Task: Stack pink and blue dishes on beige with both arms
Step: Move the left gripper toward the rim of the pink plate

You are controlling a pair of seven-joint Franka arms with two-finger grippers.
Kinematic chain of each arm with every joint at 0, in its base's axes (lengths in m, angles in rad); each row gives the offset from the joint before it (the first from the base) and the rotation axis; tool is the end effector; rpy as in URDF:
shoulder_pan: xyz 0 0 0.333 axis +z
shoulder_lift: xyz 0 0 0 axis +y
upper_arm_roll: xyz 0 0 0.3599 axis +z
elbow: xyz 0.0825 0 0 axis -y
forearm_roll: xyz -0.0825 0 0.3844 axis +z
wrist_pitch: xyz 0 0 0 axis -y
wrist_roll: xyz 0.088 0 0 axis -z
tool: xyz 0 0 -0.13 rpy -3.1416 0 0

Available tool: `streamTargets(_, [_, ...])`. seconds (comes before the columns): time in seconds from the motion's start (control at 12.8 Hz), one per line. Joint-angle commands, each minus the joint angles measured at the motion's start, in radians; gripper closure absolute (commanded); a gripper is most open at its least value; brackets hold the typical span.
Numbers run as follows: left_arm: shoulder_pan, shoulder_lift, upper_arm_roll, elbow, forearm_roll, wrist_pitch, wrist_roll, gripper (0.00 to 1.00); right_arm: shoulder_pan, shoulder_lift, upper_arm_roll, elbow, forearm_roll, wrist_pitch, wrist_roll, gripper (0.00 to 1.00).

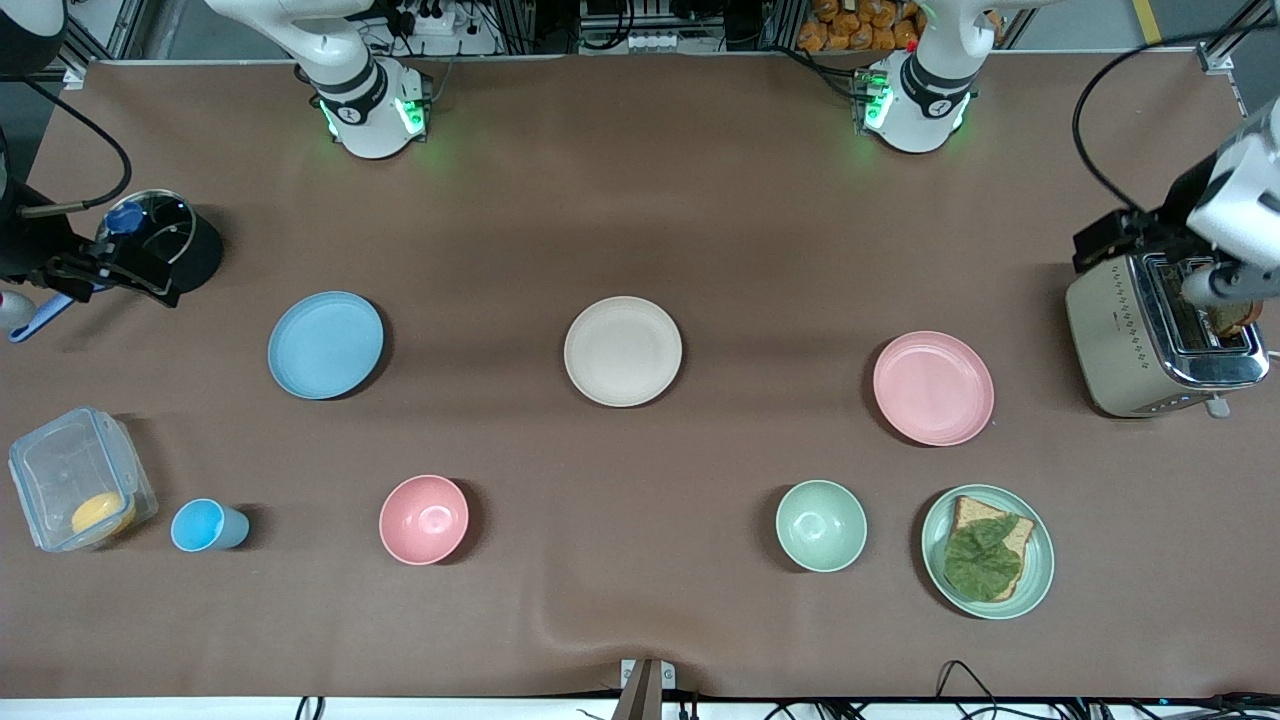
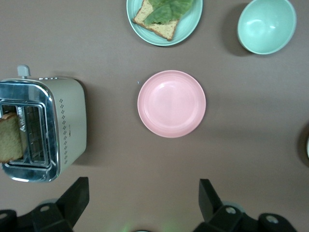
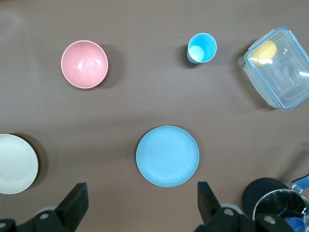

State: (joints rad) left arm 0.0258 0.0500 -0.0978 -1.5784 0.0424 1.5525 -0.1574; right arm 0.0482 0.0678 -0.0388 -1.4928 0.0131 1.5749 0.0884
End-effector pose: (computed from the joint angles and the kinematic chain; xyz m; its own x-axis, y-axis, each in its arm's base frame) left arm 0.5658 -0.0338 0.6125 0.9939 0.0859 -0.0688 0.0826 -0.9954 -0.0488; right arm 0.5800 0.0080 0.6442 0.9968 -0.0788 0.0134 -0.0787 -0.9968 -0.0117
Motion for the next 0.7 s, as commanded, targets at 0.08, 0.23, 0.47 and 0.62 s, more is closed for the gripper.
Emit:
streamTargets(0.08, [0.037, -0.004, -0.002, -0.236, 0.002, 0.246, 0.021, 0.0, 0.01, -0.006, -0.009, -0.009, -0.008, 0.002, 0.019, 0.0])
streamTargets(0.23, [0.048, 0.002, -0.002, -0.331, 0.002, 0.352, 0.021, 0.0, 0.007, -0.006, -0.009, -0.009, -0.008, -0.001, 0.019, 0.0])
streamTargets(0.47, [0.057, 0.048, -0.002, -0.423, 0.002, 0.481, 0.019, 0.0, 0.002, -0.002, -0.01, -0.009, -0.01, 0.008, 0.005, 0.0])
streamTargets(0.62, [0.092, 0.097, -0.003, -0.463, 0.002, 0.565, 0.019, 0.0, -0.014, 0.024, -0.015, -0.007, -0.008, 0.008, 0.005, 0.0])
